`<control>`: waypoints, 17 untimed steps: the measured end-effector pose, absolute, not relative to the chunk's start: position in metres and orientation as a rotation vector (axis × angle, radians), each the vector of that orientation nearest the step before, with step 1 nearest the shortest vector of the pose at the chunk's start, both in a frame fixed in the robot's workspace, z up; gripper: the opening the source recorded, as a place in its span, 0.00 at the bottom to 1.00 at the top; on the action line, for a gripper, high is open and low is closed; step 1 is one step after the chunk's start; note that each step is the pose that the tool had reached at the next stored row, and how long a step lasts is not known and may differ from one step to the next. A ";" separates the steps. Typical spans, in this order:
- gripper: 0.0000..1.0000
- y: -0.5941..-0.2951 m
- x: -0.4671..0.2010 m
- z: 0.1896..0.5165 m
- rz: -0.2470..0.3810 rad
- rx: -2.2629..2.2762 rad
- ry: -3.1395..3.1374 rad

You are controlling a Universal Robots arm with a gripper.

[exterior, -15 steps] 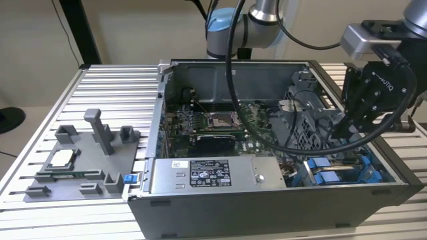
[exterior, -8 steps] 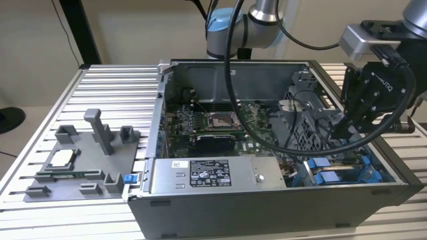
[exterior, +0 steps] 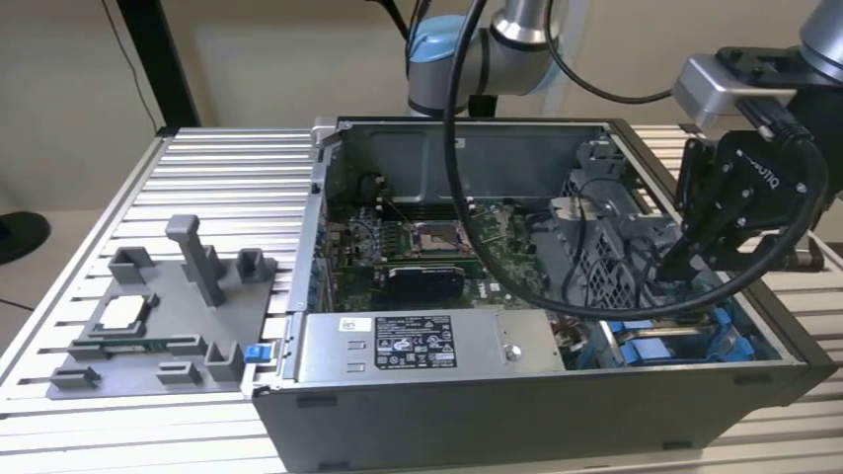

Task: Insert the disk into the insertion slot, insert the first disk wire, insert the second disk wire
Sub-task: 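Insert the second disk wire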

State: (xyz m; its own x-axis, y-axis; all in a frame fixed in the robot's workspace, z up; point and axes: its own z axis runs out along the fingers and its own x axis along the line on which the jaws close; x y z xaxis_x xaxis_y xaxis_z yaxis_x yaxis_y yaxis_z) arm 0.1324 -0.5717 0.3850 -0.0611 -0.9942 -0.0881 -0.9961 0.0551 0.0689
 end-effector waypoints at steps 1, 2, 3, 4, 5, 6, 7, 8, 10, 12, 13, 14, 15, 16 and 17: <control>0.00 -0.573 0.132 0.385 0.173 -2.141 2.270; 0.00 -0.574 0.132 0.384 0.173 -2.141 2.270; 0.00 -0.575 0.132 0.384 0.173 -2.141 2.270; 0.00 -0.576 0.132 0.384 0.173 -2.141 2.270; 0.00 -0.577 0.132 0.384 0.173 -2.141 2.270; 0.00 -0.578 0.132 0.383 0.173 -2.141 2.270; 0.00 -0.579 0.132 0.383 0.173 -2.141 2.270; 0.00 -0.579 0.132 0.383 0.173 -2.141 2.270; 0.00 -0.581 0.132 0.382 0.173 -2.141 2.270; 0.00 -0.582 0.132 0.381 0.173 -2.141 2.270; 0.00 -0.583 0.132 0.381 0.173 -2.141 2.270; 0.00 -0.584 0.132 0.381 0.173 -2.141 2.270; 0.00 -0.584 0.132 0.380 0.173 -2.141 2.270; 0.00 -0.584 0.132 0.379 0.173 -2.141 2.269; 0.00 -0.584 0.132 0.379 0.173 -2.141 2.269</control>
